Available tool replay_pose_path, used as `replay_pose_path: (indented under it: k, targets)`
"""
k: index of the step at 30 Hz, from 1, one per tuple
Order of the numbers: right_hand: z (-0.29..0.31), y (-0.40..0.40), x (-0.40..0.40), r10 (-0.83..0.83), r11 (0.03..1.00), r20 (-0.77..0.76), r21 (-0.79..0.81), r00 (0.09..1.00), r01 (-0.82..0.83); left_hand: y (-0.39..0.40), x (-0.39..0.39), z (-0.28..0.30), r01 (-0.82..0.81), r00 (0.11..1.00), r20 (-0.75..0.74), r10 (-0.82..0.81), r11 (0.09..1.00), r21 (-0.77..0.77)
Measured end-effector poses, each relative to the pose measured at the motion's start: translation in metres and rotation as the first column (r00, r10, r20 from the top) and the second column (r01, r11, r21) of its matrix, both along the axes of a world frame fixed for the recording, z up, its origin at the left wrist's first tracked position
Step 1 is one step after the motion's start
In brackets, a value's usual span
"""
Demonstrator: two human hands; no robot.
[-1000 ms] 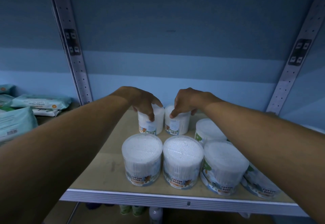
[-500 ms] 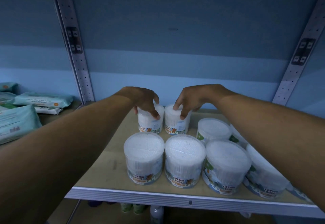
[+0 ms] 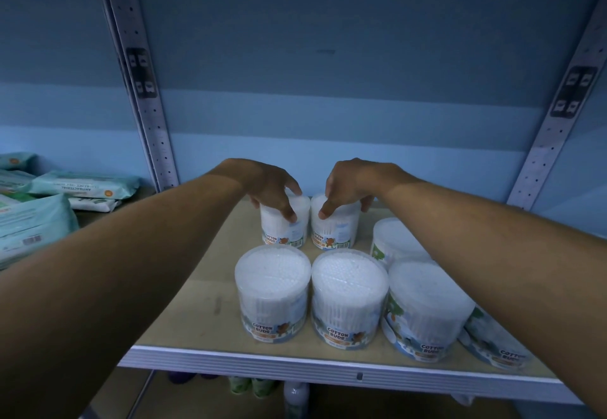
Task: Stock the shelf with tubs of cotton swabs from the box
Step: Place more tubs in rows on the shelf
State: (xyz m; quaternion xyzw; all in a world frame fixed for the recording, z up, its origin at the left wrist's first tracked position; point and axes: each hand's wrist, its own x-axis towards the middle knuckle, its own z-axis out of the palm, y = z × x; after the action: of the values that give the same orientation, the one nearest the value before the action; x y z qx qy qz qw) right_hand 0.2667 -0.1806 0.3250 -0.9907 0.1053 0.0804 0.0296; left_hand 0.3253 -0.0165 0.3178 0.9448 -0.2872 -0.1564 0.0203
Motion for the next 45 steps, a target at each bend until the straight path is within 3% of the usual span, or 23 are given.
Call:
replay_pose_path:
  k: [7, 15, 22, 34, 45]
  targets:
    - [0.003, -0.009, 0.000, 0.062, 0.997, -0.053, 0.049, 0.997, -0.060, -0.007, 0.001, -0.002, -0.050, 0.998, -0.025, 0.049, 0.998, -0.043]
    - [0.010, -0.016, -0.008, 0.140, 0.977, -0.036, 0.169, 0.990, -0.132, -0.007, 0.004, -0.004, -0.076, 0.993, 0.085, 0.077, 0.997, -0.006]
    - [0.000, -0.007, -0.007, 0.117, 0.991, 0.004, 0.063, 0.993, -0.117, -0.007, 0.007, -0.004, -0.056, 0.998, 0.007, 0.056, 0.998, -0.028]
    - [-0.003, -0.008, -0.012, 0.112, 0.987, 0.013, 0.112, 0.994, -0.113, -0.009, 0.003, -0.006, -0.055, 0.998, 0.001, 0.056, 0.997, -0.054]
    - [-0.004, 0.002, -0.025, 0.075, 0.996, 0.000, 0.040, 0.997, -0.075, -0.005, -0.014, -0.002, -0.055, 0.998, -0.004, 0.055, 0.998, -0.009]
